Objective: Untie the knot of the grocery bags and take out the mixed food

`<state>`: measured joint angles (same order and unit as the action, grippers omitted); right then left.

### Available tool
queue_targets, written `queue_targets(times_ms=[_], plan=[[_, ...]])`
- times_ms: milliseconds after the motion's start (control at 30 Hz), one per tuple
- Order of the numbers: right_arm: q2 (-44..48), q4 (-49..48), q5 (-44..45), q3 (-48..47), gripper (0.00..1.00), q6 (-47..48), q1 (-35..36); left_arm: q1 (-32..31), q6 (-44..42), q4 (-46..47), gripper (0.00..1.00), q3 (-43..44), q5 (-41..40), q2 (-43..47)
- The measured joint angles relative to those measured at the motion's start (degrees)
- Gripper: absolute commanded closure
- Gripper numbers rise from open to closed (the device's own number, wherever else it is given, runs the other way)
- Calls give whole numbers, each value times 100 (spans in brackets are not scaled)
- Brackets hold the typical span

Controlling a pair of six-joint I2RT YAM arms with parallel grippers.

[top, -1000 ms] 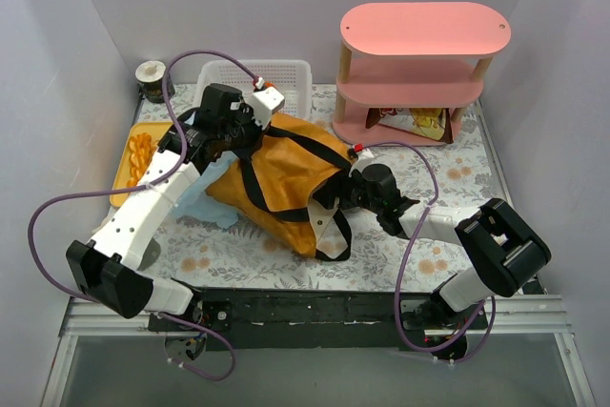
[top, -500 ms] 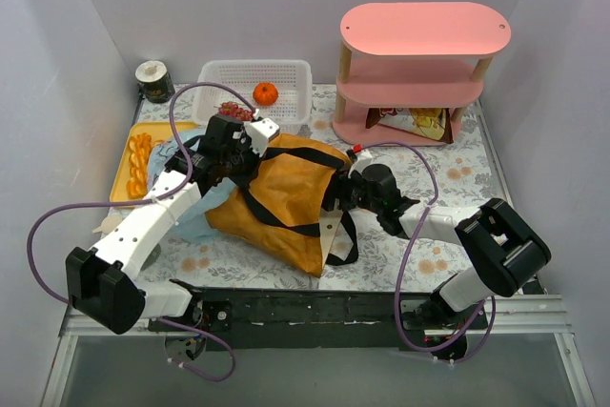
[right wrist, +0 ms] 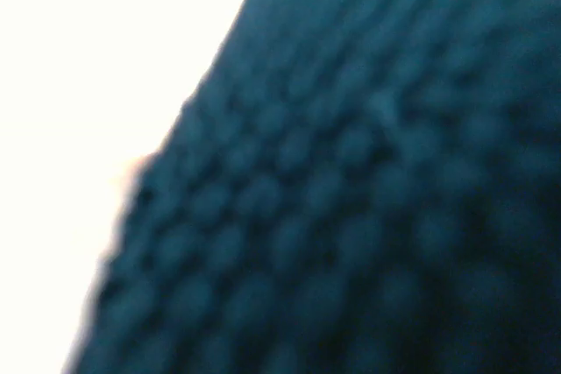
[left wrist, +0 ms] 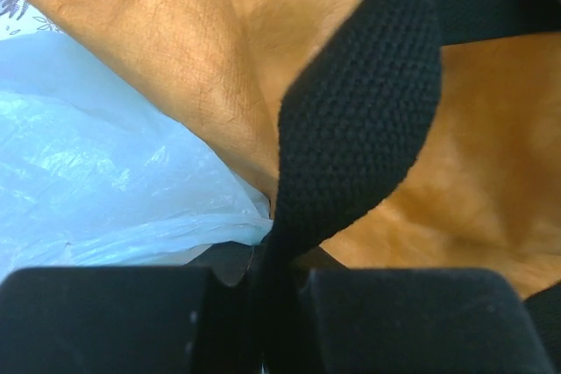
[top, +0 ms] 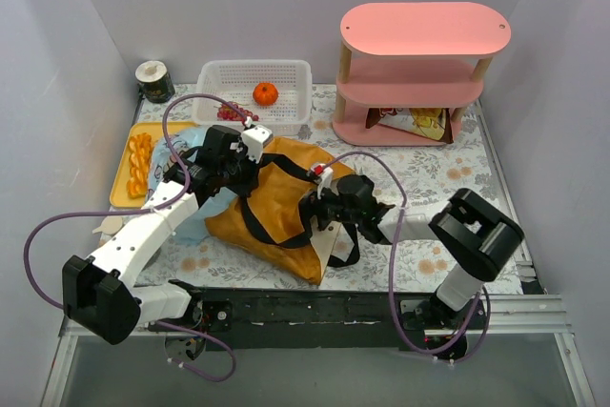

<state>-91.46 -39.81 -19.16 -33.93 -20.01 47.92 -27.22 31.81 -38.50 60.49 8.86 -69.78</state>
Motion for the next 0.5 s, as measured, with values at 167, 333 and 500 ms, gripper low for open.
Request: queue_targets(times_ms=[167,333,500], plan=[[-997,59,142,-822,16,-85,317,13,76,-79,100,17,44,-7],[-1491,348,544,-1582,74,87,542,31,81,-90,100,33,31,-4],[-1176,278,420,-1462,99,638,481,28,87,11,100,15,26,70]])
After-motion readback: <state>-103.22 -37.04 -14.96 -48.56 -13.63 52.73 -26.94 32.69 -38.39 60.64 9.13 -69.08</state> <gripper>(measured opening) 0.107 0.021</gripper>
